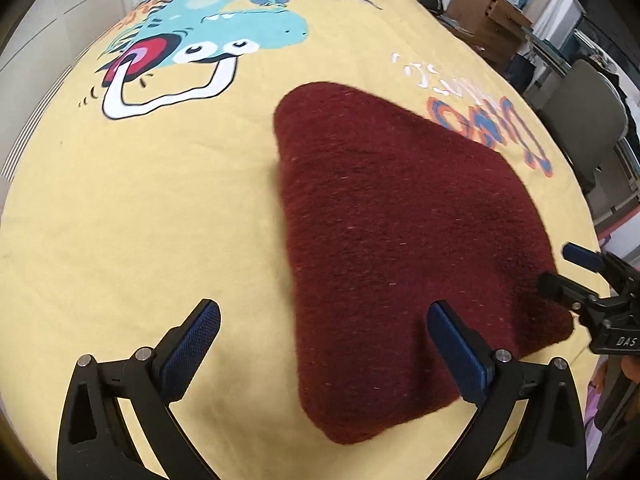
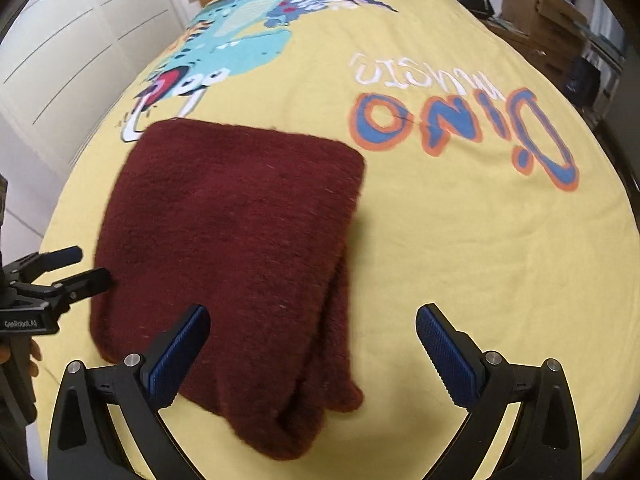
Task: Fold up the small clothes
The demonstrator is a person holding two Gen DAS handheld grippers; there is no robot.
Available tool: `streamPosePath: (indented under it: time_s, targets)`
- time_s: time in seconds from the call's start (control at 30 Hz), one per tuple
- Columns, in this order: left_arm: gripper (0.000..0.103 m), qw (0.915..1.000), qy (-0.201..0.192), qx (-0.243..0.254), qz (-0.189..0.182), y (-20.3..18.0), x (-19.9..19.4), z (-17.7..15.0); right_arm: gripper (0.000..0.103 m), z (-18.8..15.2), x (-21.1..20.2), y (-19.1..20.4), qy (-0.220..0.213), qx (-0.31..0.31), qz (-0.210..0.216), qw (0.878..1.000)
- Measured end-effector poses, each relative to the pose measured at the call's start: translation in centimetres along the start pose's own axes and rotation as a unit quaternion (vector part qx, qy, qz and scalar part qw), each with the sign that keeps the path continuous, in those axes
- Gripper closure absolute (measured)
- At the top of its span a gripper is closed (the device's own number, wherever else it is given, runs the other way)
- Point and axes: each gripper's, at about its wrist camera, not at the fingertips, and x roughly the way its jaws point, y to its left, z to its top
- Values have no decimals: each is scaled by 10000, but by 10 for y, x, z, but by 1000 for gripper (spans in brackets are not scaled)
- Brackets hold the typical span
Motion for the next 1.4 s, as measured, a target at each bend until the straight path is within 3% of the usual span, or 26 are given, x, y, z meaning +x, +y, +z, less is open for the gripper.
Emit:
streamPosePath:
  time_s: [0.1,0.23,0.5,0.67,1.03,1.27,1.4]
  targets:
    - [1,9998,145,-36,137,6,12,-3,1,-10,7,-14,37,32,-209,9998]
    - [0,9991,-14,234,339,7,24,-14,1,-19,21,-30,112,263,-241,9993]
    - [1,9999,-27,-154,2,20,26,-20,1,-24,20,-29,18,239,-345,9991]
    - [1,9998,-22,-100,140,16,0,-23,1,-27,-18,-16,-188,126,-371,9991]
    - [1,9961,-553,10,690,7,-90,-59,1,-63,-117,2,-682,-319,-920,9929]
    - [1,9922,-782,30,973,1,-131,-87,1,-95,-157,1,-838,-120,-898,9924]
    - [1,9930,-672,-136,963,10,-137,-103,1,-110,-172,-1,-881,-43,-966,9914]
